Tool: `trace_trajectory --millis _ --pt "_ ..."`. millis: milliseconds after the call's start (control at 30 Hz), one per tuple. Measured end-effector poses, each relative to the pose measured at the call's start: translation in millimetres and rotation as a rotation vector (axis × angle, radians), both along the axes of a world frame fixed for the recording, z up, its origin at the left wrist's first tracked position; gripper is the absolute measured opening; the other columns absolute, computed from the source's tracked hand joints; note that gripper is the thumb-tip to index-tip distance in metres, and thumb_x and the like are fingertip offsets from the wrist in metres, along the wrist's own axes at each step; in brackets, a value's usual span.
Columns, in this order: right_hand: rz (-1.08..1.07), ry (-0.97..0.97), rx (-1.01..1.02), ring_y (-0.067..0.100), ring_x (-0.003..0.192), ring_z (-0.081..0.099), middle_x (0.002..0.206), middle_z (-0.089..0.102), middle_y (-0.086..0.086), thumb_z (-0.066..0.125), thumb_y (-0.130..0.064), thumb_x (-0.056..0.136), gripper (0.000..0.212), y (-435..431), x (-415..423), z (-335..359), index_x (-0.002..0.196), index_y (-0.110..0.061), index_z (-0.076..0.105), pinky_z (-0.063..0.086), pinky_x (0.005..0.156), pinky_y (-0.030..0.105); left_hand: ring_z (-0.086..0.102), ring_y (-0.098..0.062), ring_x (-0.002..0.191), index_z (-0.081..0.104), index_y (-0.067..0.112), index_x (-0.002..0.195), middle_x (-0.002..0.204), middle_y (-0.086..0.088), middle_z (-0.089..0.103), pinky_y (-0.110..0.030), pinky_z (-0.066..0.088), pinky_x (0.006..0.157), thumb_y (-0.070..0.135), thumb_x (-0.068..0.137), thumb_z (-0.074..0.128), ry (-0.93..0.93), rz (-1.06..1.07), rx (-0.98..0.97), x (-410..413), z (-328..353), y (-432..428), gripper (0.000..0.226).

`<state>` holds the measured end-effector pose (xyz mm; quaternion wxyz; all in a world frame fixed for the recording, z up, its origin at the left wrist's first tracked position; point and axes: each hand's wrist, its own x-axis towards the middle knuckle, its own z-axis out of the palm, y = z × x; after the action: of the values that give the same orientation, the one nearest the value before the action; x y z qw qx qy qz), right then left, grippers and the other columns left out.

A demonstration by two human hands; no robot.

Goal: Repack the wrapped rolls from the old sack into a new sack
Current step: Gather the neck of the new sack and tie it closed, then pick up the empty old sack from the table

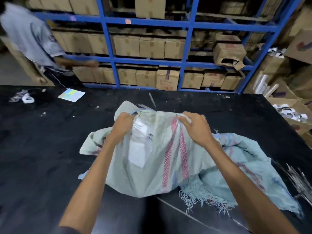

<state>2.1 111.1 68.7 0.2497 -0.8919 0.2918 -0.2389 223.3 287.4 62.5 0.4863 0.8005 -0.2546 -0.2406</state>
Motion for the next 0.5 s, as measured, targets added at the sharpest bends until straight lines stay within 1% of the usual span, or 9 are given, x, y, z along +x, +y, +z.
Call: trace_trajectory --millis 33,67,100,133,167,233,333,433,500 --pt "0.047 0.038 0.065 0.015 0.065 0.057 0.067 0.063 -0.006 0.049 -0.05 0.1 0.042 8 9 5 0.072 -0.021 0.06 0.045 0.067 0.034 0.05 -0.009 0.056 0.056 0.016 0.072 0.06 0.003 0.057 -0.023 0.041 0.058 0.025 0.099 0.051 0.009 -0.055 0.122 6 10 18 0.029" --pt "0.085 0.09 0.131 0.013 0.062 0.054 0.063 0.06 -0.006 0.052 -0.047 0.099 0.044 16 17 6 0.065 -0.021 0.057 0.043 0.064 0.033 0.059 -0.011 0.072 0.061 0.015 0.088 0.08 -0.003 0.068 -0.023 0.045 0.067 0.028 0.104 0.045 0.05 -0.111 0.258 12 16 32 0.026" --pt "0.116 0.14 0.194 0.012 0.06 0.051 0.06 0.058 -0.006 0.054 -0.046 0.098 0.046 27 25 4 0.061 -0.019 0.057 0.04 0.061 0.031 0.061 -0.018 0.101 0.062 0.015 0.114 0.115 -0.008 0.067 -0.027 0.045 0.085 0.035 0.106 0.039 0.111 -0.126 0.377 20 15 50 0.032" --pt "0.13 0.184 0.255 0.012 0.058 0.05 0.058 0.058 -0.006 0.056 -0.045 0.097 0.046 35 31 -1 0.058 -0.02 0.058 0.038 0.058 0.03 0.051 -0.025 0.126 0.051 0.018 0.138 0.143 -0.009 0.052 -0.034 0.039 0.101 0.042 0.106 0.035 0.17 -0.12 0.481 27 11 63 0.043" --pt "0.138 0.223 0.296 0.011 0.058 0.051 0.057 0.057 -0.006 0.058 -0.046 0.096 0.046 48 38 -9 0.055 -0.024 0.059 0.038 0.057 0.03 0.041 -0.028 0.136 0.041 0.02 0.148 0.153 -0.006 0.041 -0.037 0.033 0.106 0.047 0.104 0.033 0.224 -0.108 0.566 35 0 81 0.052" --pt "0.132 0.297 0.328 0.013 0.059 0.052 0.056 0.054 -0.008 0.059 -0.046 0.094 0.047 70 48 -30 0.05 -0.031 0.058 0.039 0.057 0.029 0.048 -0.027 0.128 0.05 0.023 0.14 0.146 -0.002 0.049 -0.035 0.035 0.107 0.055 0.095 0.04 0.289 -0.118 0.629 45 -25 110 0.056" --pt "0.073 0.415 0.294 0.021 0.066 0.059 0.066 0.062 -0.003 0.057 -0.05 0.094 0.046 98 59 -68 0.057 -0.024 0.058 0.044 0.061 0.031 0.056 -0.025 0.12 0.065 0.029 0.105 0.127 0.004 0.062 -0.04 0.039 0.11 0.064 0.081 0.046 0.35 -0.107 0.615 44 -70 140 0.047" --pt "0.02 0.475 0.161 0.027 0.077 0.061 0.078 0.066 0.002 0.048 -0.054 0.098 0.043 121 61 -99 0.066 -0.028 0.06 0.044 0.062 0.033 0.061 -0.021 0.095 0.066 0.029 0.098 0.102 0.001 0.066 -0.032 0.046 0.086 0.047 0.098 0.046 0.26 -0.074 0.521 39 -102 150 0.028" --pt "-0.005 0.484 0.056 0.028 0.087 0.064 0.092 0.071 0.005 0.042 -0.052 0.102 0.042 133 63 -111 0.093 -0.023 0.071 0.042 0.063 0.031 0.062 -0.022 0.083 0.071 0.017 0.1 0.088 -0.002 0.068 -0.032 0.045 0.071 0.044 0.098 0.049 0.205 0.009 0.456 41 -117 152 0.035"
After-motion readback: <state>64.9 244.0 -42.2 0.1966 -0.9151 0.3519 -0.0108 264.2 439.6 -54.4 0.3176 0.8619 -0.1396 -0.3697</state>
